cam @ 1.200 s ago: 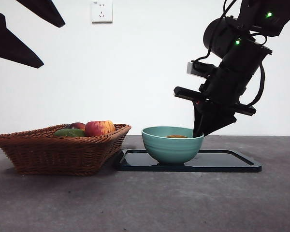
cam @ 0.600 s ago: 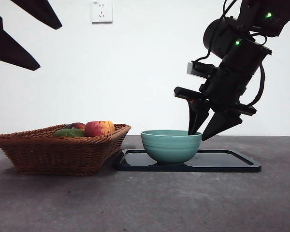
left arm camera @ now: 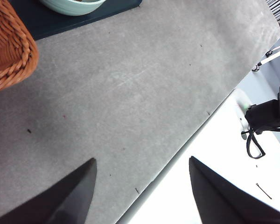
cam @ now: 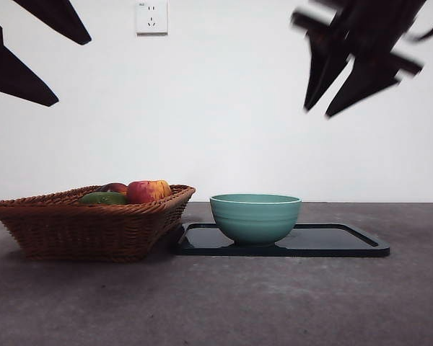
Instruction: Pick up the wifruite, put it on the bowl, pick up the plate, put it on desk
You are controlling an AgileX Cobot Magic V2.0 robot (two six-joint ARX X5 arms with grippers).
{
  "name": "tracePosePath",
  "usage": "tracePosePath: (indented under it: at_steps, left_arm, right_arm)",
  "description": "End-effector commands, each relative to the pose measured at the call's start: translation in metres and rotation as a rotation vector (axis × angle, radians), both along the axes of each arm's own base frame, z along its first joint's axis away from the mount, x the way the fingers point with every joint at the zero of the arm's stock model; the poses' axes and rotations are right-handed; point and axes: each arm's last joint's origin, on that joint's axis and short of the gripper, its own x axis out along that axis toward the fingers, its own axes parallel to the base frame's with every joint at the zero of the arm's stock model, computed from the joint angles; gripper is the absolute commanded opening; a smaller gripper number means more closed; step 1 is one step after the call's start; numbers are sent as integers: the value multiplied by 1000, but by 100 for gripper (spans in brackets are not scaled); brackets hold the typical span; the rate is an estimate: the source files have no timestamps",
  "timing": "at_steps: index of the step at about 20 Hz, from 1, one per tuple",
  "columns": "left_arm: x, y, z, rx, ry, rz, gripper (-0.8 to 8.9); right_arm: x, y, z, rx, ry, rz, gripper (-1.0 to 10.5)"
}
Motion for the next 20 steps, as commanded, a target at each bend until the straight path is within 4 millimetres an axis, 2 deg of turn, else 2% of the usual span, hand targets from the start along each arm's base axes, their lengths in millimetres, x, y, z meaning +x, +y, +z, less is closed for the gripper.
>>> tracePosePath:
  at_steps: [1,6,9,11,14,17,20]
  left_arm:
    - [1,-2,2,-4,-14,-12,312]
    - [1,-2,2,-3,-18,-15,312]
    - [1,-2,2,-3,-18,-15,312]
    - [1,-2,2,-2,-21,-17,312]
    - [1,-2,2,-2,-21,-17,312]
    - [1,-2,2,-2,-20,-17,312]
    - [1,-2,2,-2,-20,-17,312]
  right_arm:
    - [-26,-4,22,-25,-37,64,172]
    - [-87,-22,51,-33,-78,139,172]
    - [-113,-31,54,44,-108,217,172]
    - [-125,-35,48,65,-92,256,172]
    - [-137,-39,28,88,-56,306,171]
    - [-143,-40,3,102,-2,345,171]
    - [-146,-41,-13,111,33,362,171]
